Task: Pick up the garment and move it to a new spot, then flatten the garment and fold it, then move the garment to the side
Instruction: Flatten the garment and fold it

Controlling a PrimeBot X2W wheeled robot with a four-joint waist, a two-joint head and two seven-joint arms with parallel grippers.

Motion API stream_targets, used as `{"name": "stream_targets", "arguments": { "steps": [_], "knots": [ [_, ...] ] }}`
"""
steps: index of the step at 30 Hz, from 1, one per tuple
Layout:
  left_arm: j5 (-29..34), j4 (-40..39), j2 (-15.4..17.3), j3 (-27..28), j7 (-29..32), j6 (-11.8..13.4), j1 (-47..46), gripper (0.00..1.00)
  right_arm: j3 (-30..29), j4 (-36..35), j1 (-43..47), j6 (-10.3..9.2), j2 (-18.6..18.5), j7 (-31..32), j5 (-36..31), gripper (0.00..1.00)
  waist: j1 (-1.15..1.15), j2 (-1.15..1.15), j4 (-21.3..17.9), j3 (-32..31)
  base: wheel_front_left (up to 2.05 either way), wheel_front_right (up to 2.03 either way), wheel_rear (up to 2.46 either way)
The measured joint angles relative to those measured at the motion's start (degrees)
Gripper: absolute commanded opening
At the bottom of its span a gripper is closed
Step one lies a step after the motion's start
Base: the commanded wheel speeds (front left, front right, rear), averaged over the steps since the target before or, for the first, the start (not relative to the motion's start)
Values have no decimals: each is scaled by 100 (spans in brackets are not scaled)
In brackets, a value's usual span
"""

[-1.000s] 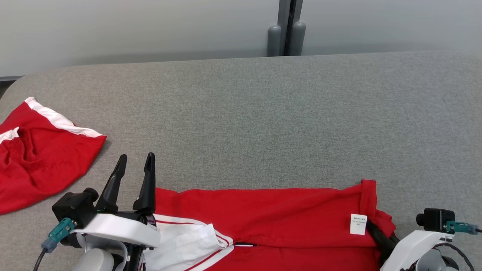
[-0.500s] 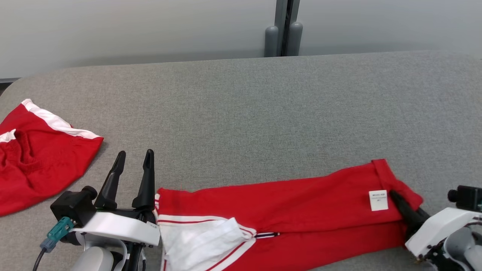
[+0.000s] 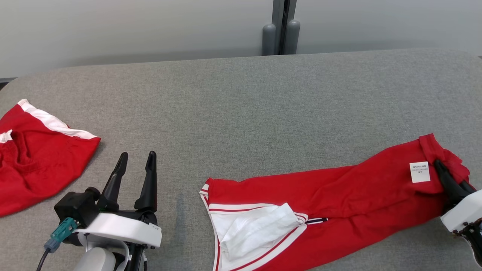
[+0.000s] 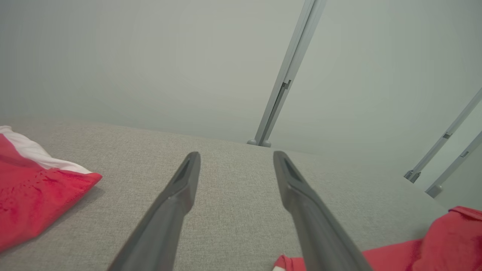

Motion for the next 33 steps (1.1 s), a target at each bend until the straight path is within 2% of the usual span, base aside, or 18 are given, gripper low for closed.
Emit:
{"name": "stream_targets", "arguments": {
  "steps": [6,13,18,21,25,33],
  "knots": [
    [-1,54,-27,1,0,0,71,100,1,-702,174,0,-23,-1,-33,0,0,0,6,-122,0,0,0],
    [-1,16,0,89,0,34,138,100,40,-1883,448,-1,33,356,-134,0,0,0,-13,-282,0,0,0],
    [-1,-53,2,93,1,70,220,100,205,-2640,630,-2,318,757,-245,0,0,0,88,-351,0,0,0],
    [-1,-82,-4,89,1,91,223,100,404,-2961,655,-2,617,982,-260,0,0,0,204,-362,0,0,0],
    [-3,-91,-24,76,2,109,231,100,623,-2978,646,-2,964,1195,-267,0,0,0,415,-368,0,0,0],
    [-18,-88,-93,65,2,124,255,100,855,-2296,521,-3,1558,1347,-282,0,0,0,933,-370,0,0,0]
  ]
}}
